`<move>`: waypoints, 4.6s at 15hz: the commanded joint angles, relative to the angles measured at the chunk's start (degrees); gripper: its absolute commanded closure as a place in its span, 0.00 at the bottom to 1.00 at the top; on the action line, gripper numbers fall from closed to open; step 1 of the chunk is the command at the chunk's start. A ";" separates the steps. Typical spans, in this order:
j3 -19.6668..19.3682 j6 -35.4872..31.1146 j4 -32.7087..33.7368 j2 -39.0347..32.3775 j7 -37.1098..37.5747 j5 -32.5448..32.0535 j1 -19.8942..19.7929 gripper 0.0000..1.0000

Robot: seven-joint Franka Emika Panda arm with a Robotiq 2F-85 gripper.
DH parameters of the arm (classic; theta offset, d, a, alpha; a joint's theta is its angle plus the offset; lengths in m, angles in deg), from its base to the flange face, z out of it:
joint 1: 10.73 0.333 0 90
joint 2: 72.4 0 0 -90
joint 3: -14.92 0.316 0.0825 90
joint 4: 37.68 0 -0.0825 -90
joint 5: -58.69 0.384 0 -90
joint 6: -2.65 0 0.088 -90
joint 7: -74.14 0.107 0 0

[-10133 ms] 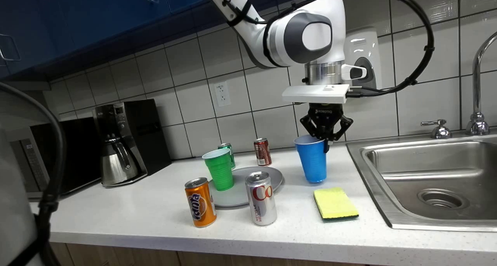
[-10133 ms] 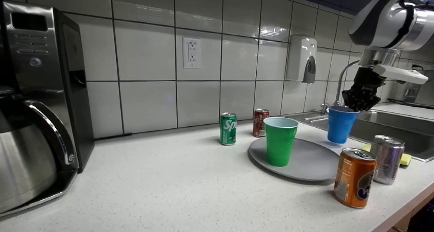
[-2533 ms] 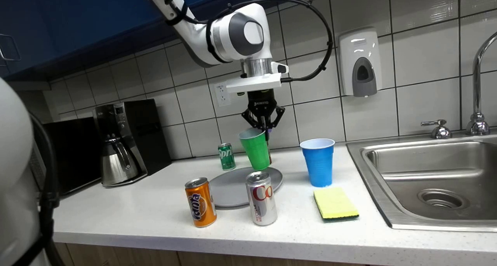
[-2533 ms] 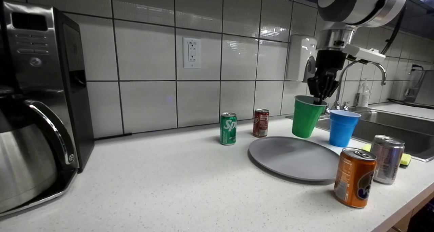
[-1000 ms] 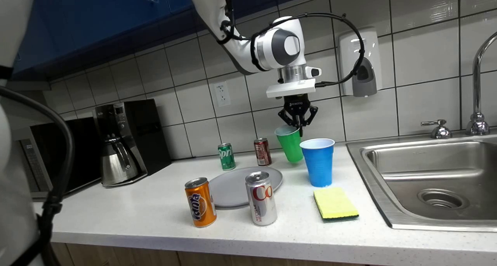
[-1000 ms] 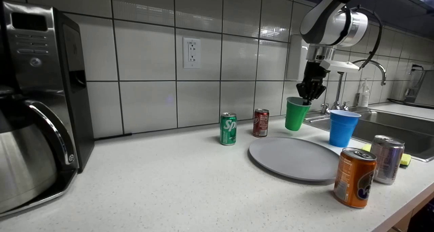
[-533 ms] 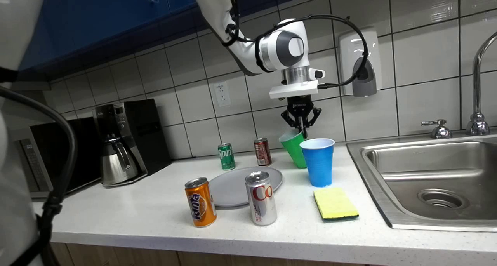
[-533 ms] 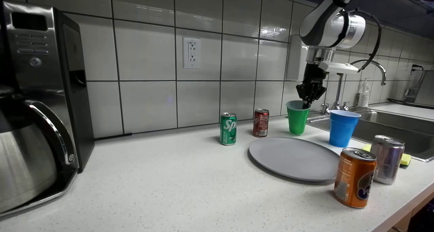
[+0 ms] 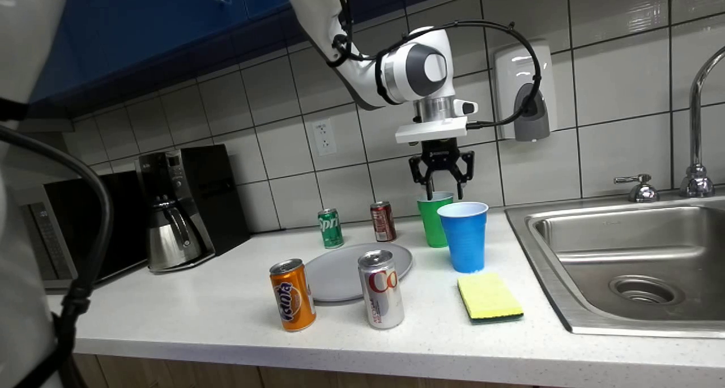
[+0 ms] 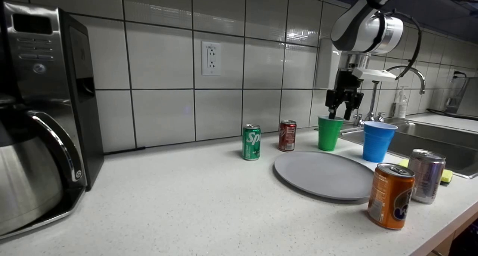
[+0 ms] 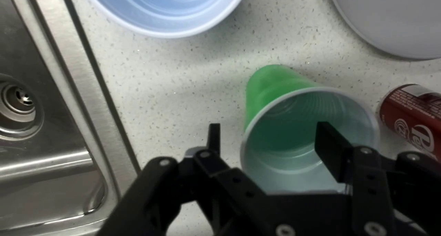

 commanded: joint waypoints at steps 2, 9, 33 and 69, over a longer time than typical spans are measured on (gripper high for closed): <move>1.25 1.40 0.82 0.74 0.43 0.58 -1.38 0.00; 1.40 0.19 -1.78 3.79 0.11 0.23 -0.78 0.00; 5.65 0.02 -2.46 3.81 1.53 -1.26 6.68 0.00; 5.97 2.05 15.28 -12.75 4.32 -9.51 11.00 0.51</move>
